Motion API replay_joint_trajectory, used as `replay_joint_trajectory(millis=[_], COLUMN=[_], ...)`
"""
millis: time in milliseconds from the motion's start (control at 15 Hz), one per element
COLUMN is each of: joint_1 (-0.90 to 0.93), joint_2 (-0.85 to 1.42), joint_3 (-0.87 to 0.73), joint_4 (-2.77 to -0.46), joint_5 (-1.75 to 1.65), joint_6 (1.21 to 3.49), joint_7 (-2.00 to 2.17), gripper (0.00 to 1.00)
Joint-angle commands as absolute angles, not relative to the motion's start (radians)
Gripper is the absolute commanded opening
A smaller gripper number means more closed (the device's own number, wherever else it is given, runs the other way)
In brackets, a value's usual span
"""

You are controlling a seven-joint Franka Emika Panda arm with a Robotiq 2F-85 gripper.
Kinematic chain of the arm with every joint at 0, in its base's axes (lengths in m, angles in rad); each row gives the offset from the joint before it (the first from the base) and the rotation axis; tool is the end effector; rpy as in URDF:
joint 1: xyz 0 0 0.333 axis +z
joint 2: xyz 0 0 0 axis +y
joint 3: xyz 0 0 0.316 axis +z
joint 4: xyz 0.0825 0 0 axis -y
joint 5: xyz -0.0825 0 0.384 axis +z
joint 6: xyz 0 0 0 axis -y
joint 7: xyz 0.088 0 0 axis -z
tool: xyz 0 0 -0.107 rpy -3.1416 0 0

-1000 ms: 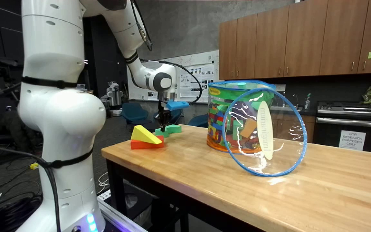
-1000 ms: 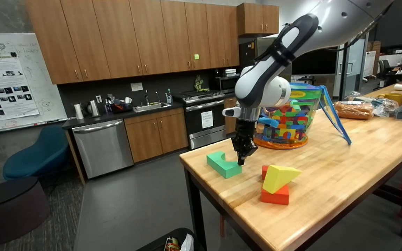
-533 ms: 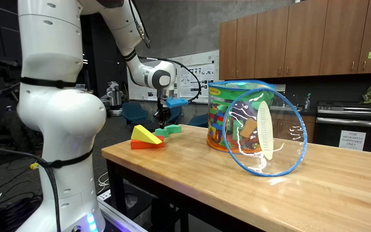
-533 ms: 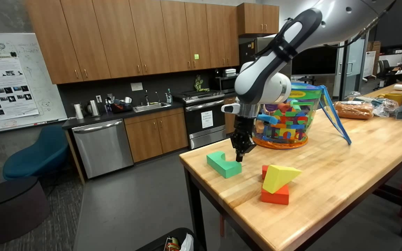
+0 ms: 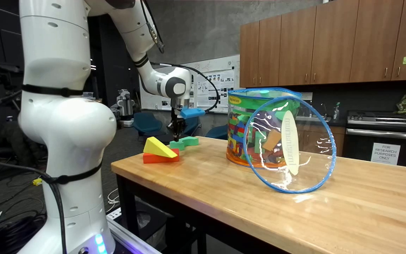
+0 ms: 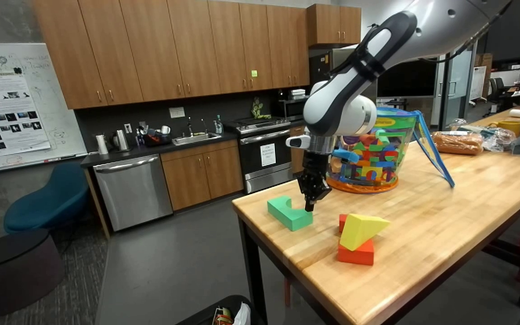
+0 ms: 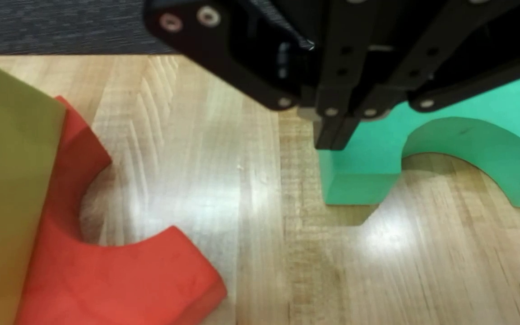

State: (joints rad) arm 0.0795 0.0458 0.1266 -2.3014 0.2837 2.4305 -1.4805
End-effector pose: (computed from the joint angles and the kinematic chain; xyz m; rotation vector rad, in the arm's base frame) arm 0.5141 0.1083 0.3357 -2.2300 -2.0328 -0.2800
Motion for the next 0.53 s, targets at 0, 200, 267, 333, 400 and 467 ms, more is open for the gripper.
replay_joint_trajectory(millis=[0,200,267,333,400,467], joint_1=[0.09,0.096,0.097,0.098,0.097,0.096], joint_2=[0.025,0.028,0.028,0.03,0.033,0.035], joint_3=[0.133,0.133,0.133,0.132,0.131,0.13], joint_4=[-2.321,-2.322,-2.323,-2.323,-2.323,-2.323], joint_5=[0.315,0.329,0.33,0.325,0.321,0.317], joint_6=[2.452,2.466,2.474,2.486,2.5,2.513], joint_7=[-1.476,-1.475,-1.475,-1.474,-1.473,-1.473], gripper=[0.0,0.0,0.0,0.0,0.0,0.0])
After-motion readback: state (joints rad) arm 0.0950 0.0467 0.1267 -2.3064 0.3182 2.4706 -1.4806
